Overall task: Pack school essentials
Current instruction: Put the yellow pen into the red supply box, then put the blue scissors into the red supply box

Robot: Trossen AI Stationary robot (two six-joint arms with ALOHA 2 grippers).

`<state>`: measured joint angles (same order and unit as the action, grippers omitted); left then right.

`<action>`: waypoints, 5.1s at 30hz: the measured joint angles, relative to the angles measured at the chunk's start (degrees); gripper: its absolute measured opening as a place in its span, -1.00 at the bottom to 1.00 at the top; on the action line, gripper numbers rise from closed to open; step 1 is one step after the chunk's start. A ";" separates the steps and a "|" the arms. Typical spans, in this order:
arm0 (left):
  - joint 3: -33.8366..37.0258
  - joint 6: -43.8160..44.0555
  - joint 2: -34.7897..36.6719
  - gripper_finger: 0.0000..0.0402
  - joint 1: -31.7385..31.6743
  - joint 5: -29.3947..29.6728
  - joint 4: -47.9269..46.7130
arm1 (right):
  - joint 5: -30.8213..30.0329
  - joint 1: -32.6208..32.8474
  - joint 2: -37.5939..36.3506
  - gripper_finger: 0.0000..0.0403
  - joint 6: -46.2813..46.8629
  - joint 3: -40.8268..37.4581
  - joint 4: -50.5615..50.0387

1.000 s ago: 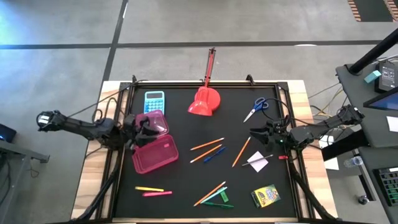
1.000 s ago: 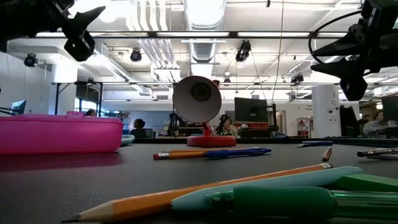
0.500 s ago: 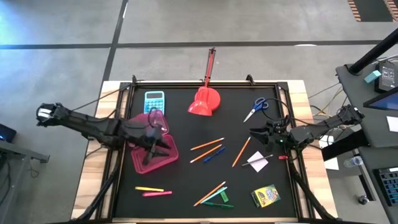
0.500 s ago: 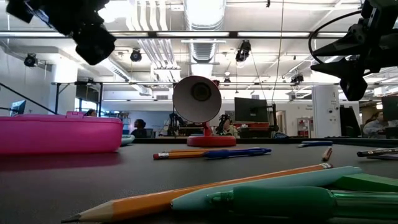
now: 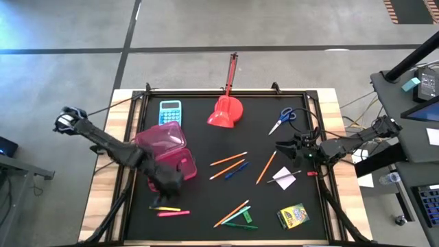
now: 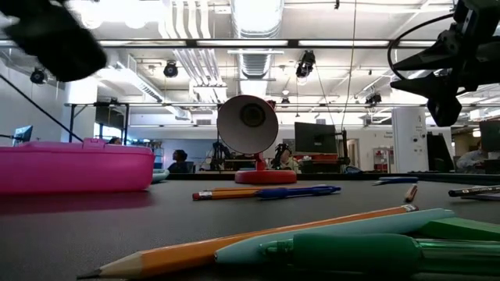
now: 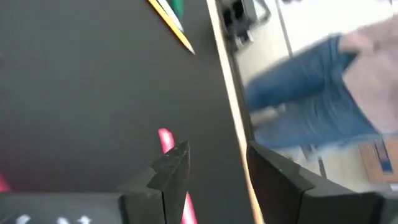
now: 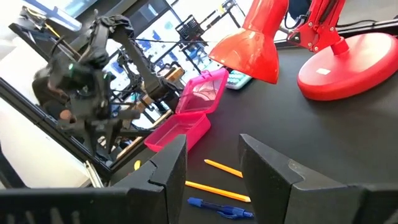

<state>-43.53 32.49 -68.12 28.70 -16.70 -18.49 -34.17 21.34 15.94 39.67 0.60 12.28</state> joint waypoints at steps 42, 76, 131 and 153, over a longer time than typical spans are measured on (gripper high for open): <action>-6.73 16.85 -20.01 -0.29 20.18 16.45 -24.27 | 0.00 0.01 -0.01 -0.33 3.61 0.00 0.00; -1.25 19.24 -19.95 -0.39 21.01 18.80 -19.40 | 0.00 0.01 -0.01 -0.33 3.68 -0.01 0.00; -6.26 19.49 -4.94 -0.85 -2.13 29.19 -38.64 | -3.59 0.00 0.00 -0.33 1.72 0.00 6.25; -1.54 19.72 -5.72 -0.34 -2.39 26.70 -37.20 | 4.22 0.02 0.39 -0.33 0.17 -0.02 18.09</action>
<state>-45.07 52.21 -73.84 26.30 10.00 -55.69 -29.95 21.37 16.34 39.83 0.58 30.37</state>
